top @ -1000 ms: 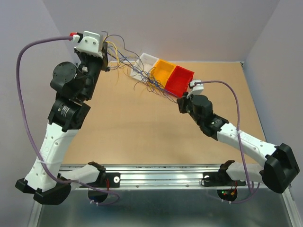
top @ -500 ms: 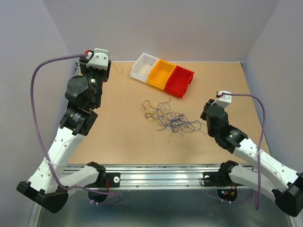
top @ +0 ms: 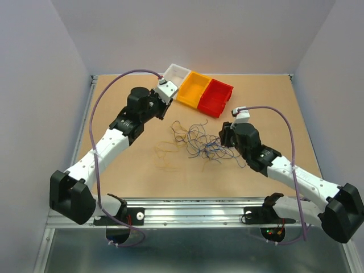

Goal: Untangle the cables

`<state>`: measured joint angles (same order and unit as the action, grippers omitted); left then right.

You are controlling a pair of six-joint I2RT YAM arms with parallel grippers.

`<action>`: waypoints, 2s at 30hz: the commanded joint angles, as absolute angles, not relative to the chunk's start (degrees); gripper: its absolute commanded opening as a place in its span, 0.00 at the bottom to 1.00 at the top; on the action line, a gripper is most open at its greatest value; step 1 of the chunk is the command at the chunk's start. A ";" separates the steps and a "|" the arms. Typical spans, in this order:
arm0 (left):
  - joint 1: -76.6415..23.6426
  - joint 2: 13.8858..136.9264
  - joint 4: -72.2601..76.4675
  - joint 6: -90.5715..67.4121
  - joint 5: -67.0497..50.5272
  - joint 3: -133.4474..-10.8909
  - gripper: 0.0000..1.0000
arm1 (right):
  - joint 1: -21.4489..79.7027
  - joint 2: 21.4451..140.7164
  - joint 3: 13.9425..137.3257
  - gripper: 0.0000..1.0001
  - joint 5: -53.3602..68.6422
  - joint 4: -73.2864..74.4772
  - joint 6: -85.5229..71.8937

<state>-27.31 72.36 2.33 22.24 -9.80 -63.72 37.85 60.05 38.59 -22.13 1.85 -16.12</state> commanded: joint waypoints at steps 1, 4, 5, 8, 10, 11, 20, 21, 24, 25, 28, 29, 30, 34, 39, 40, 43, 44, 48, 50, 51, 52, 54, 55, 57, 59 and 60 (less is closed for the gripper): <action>-27.51 73.21 5.54 20.22 -17.49 -63.63 0.31 | 37.71 63.18 39.55 0.44 -13.81 -8.08 -12.13; -27.60 75.57 5.98 20.12 -17.49 -64.51 0.23 | 37.79 66.95 40.51 0.44 -11.35 -10.28 -11.25; -27.51 76.19 5.63 20.39 -17.14 -64.86 0.36 | 37.79 67.93 41.21 0.44 -9.95 -11.07 -10.81; -27.51 76.47 0.73 22.22 -18.19 -64.95 0.59 | 37.71 71.71 42.79 0.57 -2.13 -12.13 -9.23; -27.51 74.98 -2.61 23.55 -20.21 -63.46 0.64 | 37.79 73.12 43.50 0.62 3.76 -12.30 -7.65; -27.51 73.32 -5.59 25.21 -20.48 -61.37 0.70 | 37.79 74.43 44.03 0.66 5.17 -12.39 -7.04; -27.42 67.85 -18.44 29.87 -13.36 -52.03 0.79 | 37.71 75.41 44.21 0.80 3.34 -12.39 -7.47; -27.51 68.20 -19.59 30.67 -13.01 -51.86 0.80 | 37.71 74.98 43.95 0.84 3.25 -12.39 -7.64; -27.42 70.48 -21.96 32.25 -13.27 -50.98 0.82 | 37.71 72.78 42.72 0.94 1.85 -12.39 -8.52; -27.51 71.10 -22.15 32.34 -14.05 -50.63 0.83 | 37.71 72.16 42.45 0.94 0.98 -12.39 -8.79; -27.51 74.26 -21.10 31.47 -13.45 -49.75 0.87 | 37.71 69.87 40.96 0.94 0.35 -12.39 -8.79; -27.51 75.22 -20.31 29.99 -12.66 -49.49 0.88 | 37.71 68.74 40.52 0.94 0.26 -12.39 -8.79; -27.42 76.10 -19.26 29.45 -12.40 -49.31 0.88 | 37.71 68.30 40.17 0.94 0.26 -12.39 -8.79; -27.42 80.59 -19.16 29.53 -13.63 -49.66 0.90 | 37.71 66.19 38.94 0.95 0.26 -12.39 -8.61; -27.42 84.10 -18.10 29.18 -11.78 -51.23 0.92 | 37.71 64.43 37.97 0.95 -1.23 -12.31 -8.53; -27.42 85.16 -18.37 29.18 -11.95 -51.59 0.92 | 37.71 64.25 37.79 0.95 -1.14 -12.30 -8.44; -27.33 87.62 -18.37 28.48 -11.17 -52.29 0.96 | 37.71 63.81 37.62 0.95 -1.14 -12.30 -8.52; -27.42 87.97 -18.37 28.22 -10.21 -52.38 0.95 | 37.79 63.72 37.62 0.95 -1.49 -12.30 -8.44; -26.98 90.51 -18.81 27.68 -8.88 -52.47 0.87 | 37.79 63.46 37.35 0.95 -1.41 -12.30 -8.35; -26.63 92.01 -19.51 27.68 -8.79 -53.26 0.75 | 37.71 63.37 37.27 0.94 -1.49 -12.30 -8.35; -26.46 93.41 -20.12 27.77 -8.88 -53.52 0.70 | 37.79 63.28 37.18 0.94 -1.58 -12.30 -8.35; -26.19 93.95 -20.39 27.95 -9.75 -54.05 0.65 | 37.79 63.28 37.18 0.94 -1.50 -12.30 -8.26; -26.10 95.27 -21.26 28.56 -10.54 -54.75 0.49 | 37.71 63.02 37.00 0.94 -1.49 -12.30 -8.26; -26.10 95.80 -21.53 28.83 -11.42 -54.93 0.42 | 37.79 62.93 37.00 0.94 -1.49 -12.30 -8.17; -26.10 96.67 -22.49 29.70 -12.30 -55.37 0.21 | 37.71 62.67 36.83 0.94 -1.67 -12.30 -8.17; -26.10 96.94 -22.85 30.41 -13.36 -55.63 0.00 | 37.71 62.40 36.65 0.94 -1.76 -12.22 -8.17; -26.10 96.94 -22.85 30.41 -13.45 -55.63 0.00 | 37.71 62.23 36.65 0.94 -1.84 -12.30 -8.26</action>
